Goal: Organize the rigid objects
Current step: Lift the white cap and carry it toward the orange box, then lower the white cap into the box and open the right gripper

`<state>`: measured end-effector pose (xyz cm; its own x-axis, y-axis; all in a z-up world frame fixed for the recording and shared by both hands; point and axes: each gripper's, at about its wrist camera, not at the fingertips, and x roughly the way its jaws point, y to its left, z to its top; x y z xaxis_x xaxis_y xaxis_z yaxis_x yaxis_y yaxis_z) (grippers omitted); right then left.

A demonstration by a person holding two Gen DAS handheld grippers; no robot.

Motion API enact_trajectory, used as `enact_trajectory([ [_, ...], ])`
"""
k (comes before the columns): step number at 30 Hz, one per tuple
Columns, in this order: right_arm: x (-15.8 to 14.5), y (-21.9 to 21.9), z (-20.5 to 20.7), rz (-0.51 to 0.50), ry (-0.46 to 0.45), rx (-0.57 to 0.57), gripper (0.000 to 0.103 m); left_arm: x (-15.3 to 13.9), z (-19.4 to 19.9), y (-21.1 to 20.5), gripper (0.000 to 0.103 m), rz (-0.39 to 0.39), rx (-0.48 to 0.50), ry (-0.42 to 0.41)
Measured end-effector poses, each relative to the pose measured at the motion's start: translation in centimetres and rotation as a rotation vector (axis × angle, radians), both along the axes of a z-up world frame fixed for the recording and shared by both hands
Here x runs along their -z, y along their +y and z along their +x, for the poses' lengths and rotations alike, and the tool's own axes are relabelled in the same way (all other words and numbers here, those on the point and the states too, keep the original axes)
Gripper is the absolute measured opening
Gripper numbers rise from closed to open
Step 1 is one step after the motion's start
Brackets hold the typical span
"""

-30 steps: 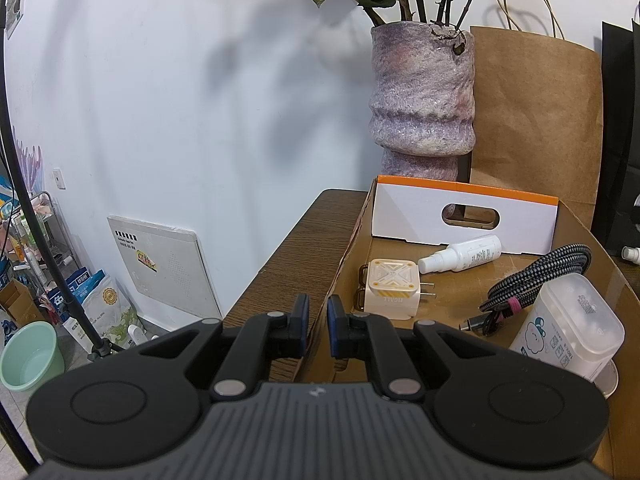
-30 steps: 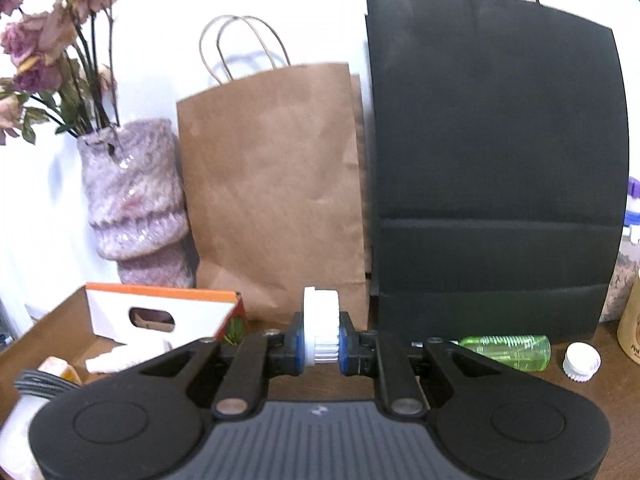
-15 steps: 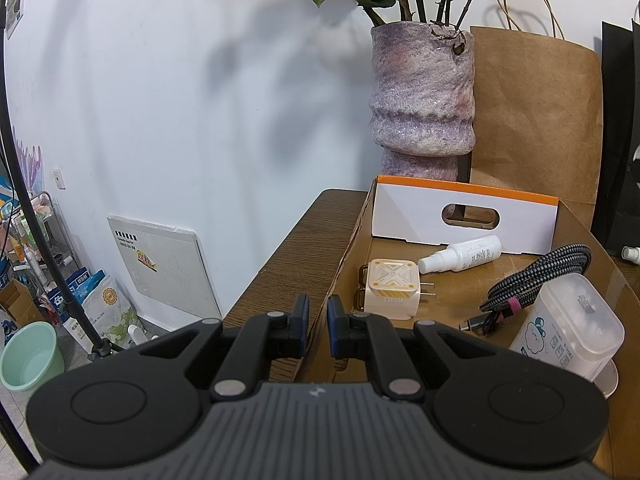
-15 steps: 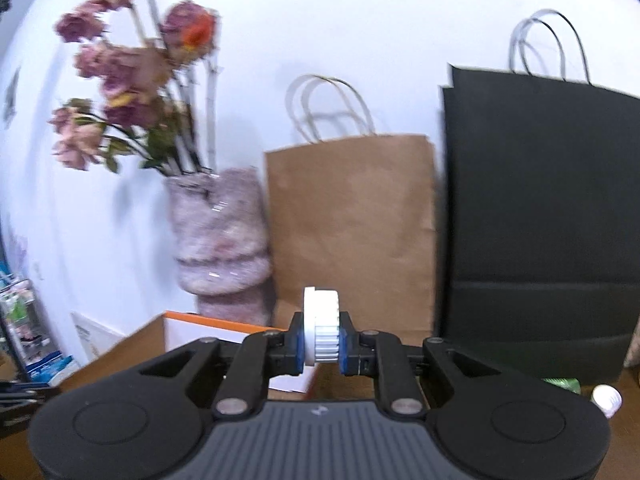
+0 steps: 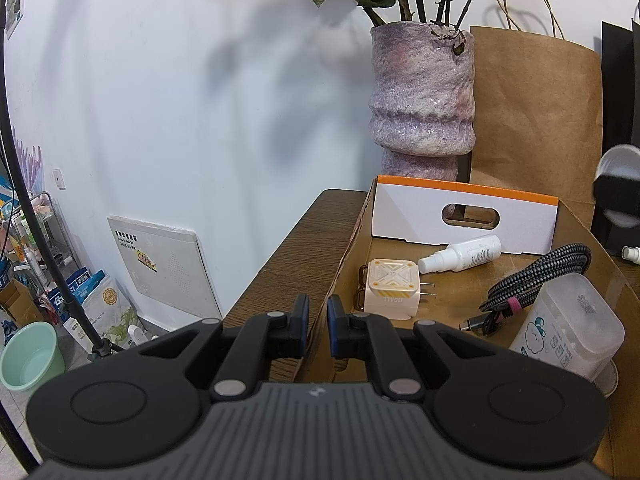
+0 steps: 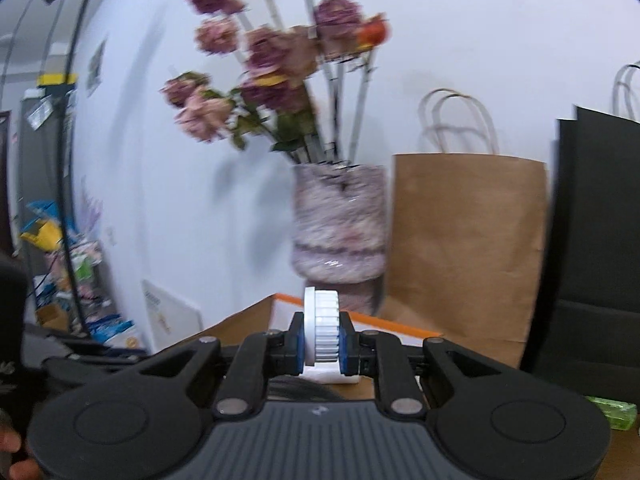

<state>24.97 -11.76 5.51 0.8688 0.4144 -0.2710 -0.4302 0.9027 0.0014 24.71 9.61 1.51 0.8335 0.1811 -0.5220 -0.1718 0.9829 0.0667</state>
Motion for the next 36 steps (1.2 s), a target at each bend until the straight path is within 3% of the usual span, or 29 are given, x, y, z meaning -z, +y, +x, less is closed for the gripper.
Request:
enact_trajectory([
  [12,1.7,2.7,-0.1,-0.072,0.061,-0.114,0.015,0.0,0.0,-0.1,0.011,0.003,0.001,-0.001],
  [30,1.9,3.0,-0.4,-0.095,0.052,-0.128,0.015,0.0,0.0,0.1,0.011,0.003,0.001,-0.001],
  [32,1.8,2.9,-0.6,-0.085,0.043,-0.125,0.023,0.0,0.0,0.0,0.011,0.003,0.002,-0.001],
  [33,1.8,2.8,-0.6,-0.085,0.04,-0.125,0.04,0.0,0.0,0.0,0.011,0.003,0.002,-0.001],
  [34,1.7,2.8,-0.7,-0.085,0.035,-0.121,0.063,0.1,0.0,0.1,0.011,0.002,0.001,-0.001],
  [36,1.5,2.6,-1.1,-0.071,0.008,-0.118,0.088,0.0,0.0,0.1,0.011,0.002,0.001,-0.001],
])
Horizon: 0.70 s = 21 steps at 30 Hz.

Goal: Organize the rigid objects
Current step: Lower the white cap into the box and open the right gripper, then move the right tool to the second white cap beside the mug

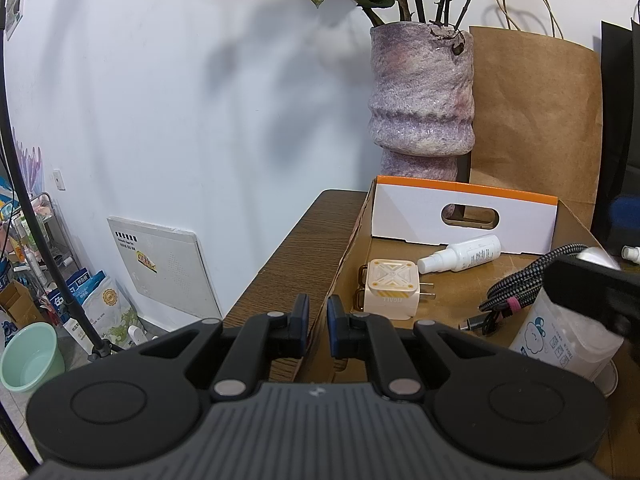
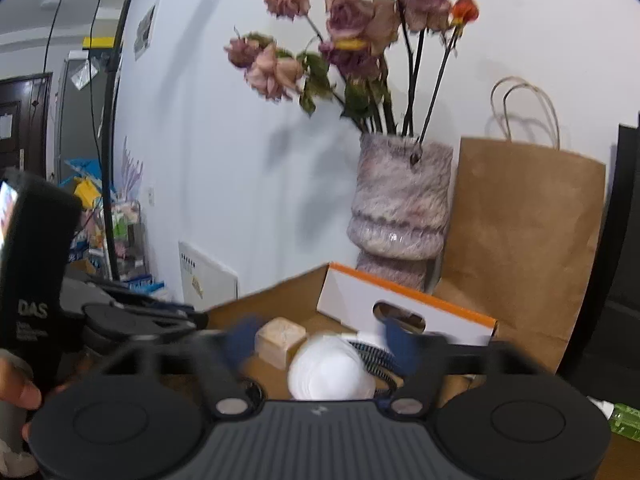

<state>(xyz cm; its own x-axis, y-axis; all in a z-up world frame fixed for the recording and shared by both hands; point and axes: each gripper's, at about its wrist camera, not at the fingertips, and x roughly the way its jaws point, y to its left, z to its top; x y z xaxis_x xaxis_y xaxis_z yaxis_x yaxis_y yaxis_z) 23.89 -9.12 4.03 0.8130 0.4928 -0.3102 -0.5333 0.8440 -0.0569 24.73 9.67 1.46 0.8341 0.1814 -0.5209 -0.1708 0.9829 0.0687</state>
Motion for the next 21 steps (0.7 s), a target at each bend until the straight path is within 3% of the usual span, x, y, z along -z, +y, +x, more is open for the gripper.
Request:
enact_trajectory([
  [1,-0.08,-0.04,-0.15,0.003,-0.011,-0.001,0.095,0.0,0.0,-0.01,0.011,0.0,0.001,0.0],
  [7,-0.1,0.27,-0.2,-0.022,-0.022,0.01,0.102,0.0,0.0,0.01,0.011,0.0,0.001,0.0],
  [21,-0.25,-0.02,0.07,-0.022,-0.021,0.025,0.103,0.0,0.01,-0.02,0.011,0.001,0.001,0.0],
])
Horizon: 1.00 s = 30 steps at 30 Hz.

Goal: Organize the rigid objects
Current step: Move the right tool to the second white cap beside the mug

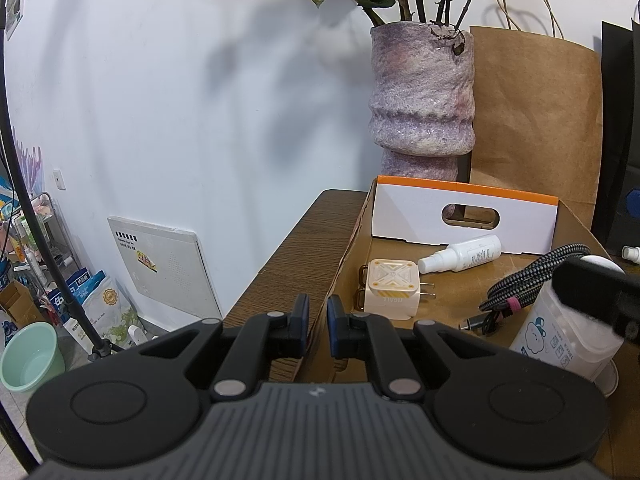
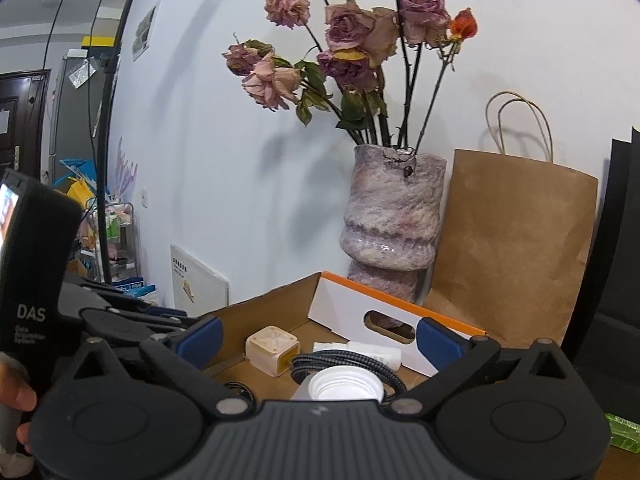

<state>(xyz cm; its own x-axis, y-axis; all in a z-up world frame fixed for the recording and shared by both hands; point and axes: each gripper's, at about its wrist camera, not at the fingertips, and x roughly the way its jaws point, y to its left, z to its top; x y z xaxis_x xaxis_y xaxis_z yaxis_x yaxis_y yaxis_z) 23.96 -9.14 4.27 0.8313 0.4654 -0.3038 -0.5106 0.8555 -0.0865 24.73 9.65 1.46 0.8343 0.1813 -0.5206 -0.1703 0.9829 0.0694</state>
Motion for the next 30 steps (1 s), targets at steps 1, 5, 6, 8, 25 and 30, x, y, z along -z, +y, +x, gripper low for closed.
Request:
enact_trajectory([
  [1,-0.1,-0.1,0.0,0.0,-0.001,0.006,0.103,0.0,0.0,0.0,0.011,0.0,0.0,0.0],
  [5,-0.6,-1.0,0.2,0.015,-0.019,0.035,0.103,0.0,0.0,0.0,0.011,0.0,0.0,0.0],
  [6,-0.8,-1.3,0.3,0.019,-0.026,0.048,0.103,0.0,0.0,0.0,0.011,0.0,0.0,0.0],
  [8,-1.1,-1.9,0.5,0.024,-0.035,0.073,0.103,0.0,0.0,0.0,0.011,0.0,0.0,0.0],
  [25,0.9,-12.7,7.2,0.024,0.062,0.509,0.103,0.0,0.0,0.0,0.011,0.0,0.0,0.0],
  [30,3.5,-16.5,9.2,0.038,0.147,0.619,0.103,0.0,0.0,0.0,0.011,0.0,0.0,0.0],
])
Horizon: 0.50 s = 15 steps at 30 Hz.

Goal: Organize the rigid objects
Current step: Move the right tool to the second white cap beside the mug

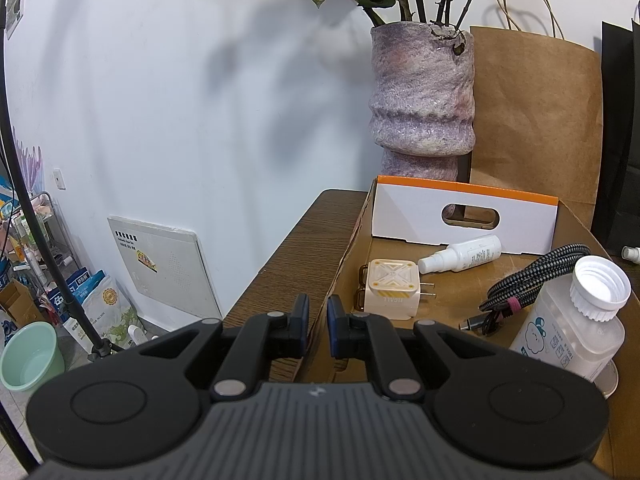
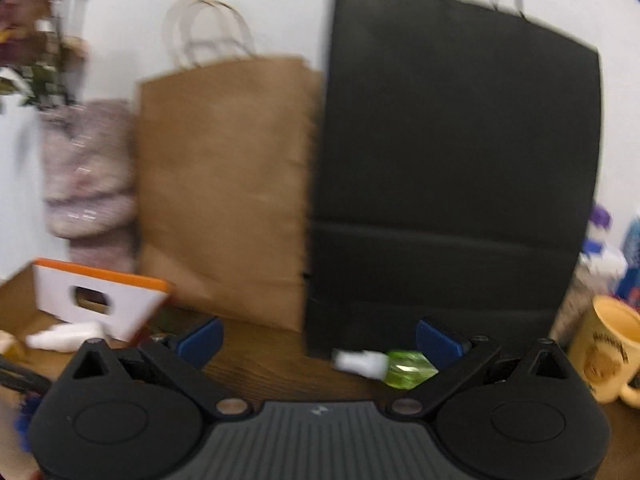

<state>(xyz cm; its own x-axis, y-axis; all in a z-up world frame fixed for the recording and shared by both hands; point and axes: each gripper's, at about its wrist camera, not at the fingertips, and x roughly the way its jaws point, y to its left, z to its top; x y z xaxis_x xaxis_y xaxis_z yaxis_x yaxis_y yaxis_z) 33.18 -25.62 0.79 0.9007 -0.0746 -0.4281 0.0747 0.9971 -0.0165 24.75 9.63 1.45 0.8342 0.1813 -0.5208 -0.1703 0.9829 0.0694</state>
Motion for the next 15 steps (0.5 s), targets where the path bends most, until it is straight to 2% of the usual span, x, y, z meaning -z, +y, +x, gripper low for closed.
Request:
enact_trajectory([
  [5,1.6,-4.4,0.8,0.005,0.046,0.142,0.103,0.0,0.0,0.0,0.01,0.0,0.0,0.0],
  [12,3.8,-12.4,0.5,0.112,0.087,0.335,0.103,0.0,0.0,0.0,0.01,0.001,0.0,0.0],
  [15,4.7,-14.0,0.7,0.146,0.107,0.354,0.096,0.0,0.0,0.0,0.01,0.001,0.0,0.0],
])
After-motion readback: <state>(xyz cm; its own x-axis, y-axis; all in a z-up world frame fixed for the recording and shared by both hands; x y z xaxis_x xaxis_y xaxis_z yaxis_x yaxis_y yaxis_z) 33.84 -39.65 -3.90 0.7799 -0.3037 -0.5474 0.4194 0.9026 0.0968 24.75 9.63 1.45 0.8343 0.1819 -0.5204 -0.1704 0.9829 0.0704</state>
